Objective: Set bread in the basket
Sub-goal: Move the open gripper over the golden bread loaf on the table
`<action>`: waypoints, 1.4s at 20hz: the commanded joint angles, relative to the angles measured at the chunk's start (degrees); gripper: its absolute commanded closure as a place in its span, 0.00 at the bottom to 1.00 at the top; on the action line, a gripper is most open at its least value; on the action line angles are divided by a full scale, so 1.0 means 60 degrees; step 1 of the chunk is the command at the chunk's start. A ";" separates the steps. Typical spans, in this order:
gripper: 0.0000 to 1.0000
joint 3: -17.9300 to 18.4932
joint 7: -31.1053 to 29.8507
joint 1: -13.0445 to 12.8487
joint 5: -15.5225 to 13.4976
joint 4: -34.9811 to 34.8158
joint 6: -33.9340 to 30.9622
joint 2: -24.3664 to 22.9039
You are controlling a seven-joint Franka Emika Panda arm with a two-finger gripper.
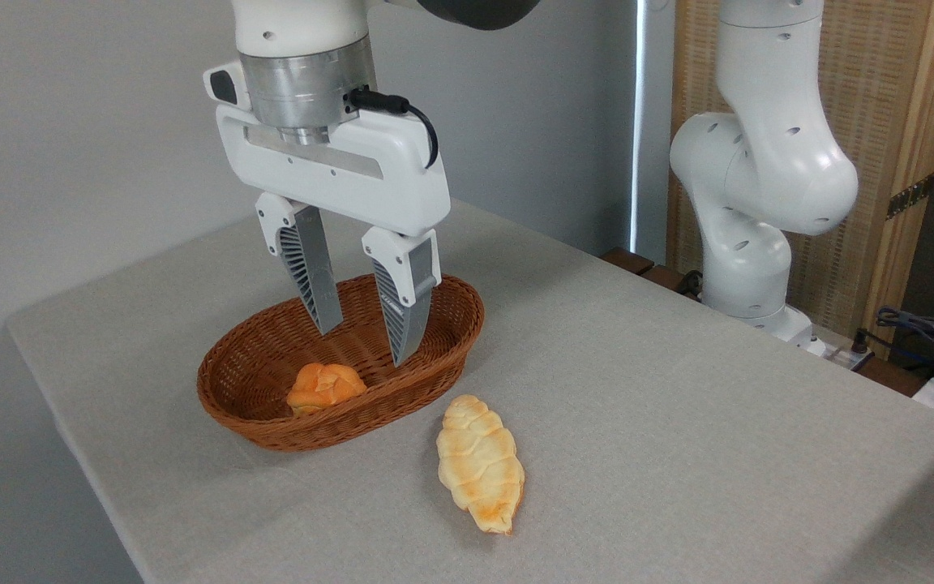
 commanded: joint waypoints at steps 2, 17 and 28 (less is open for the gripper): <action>0.00 0.0147 0.0205 -0.0012 0.0060 0.0016 -0.0180 0.0125; 0.00 0.0367 -0.2224 0.0193 0.0060 -0.2880 0.1298 -0.1191; 0.00 0.0470 -0.4483 0.0076 0.0060 -0.4948 0.2909 -0.1574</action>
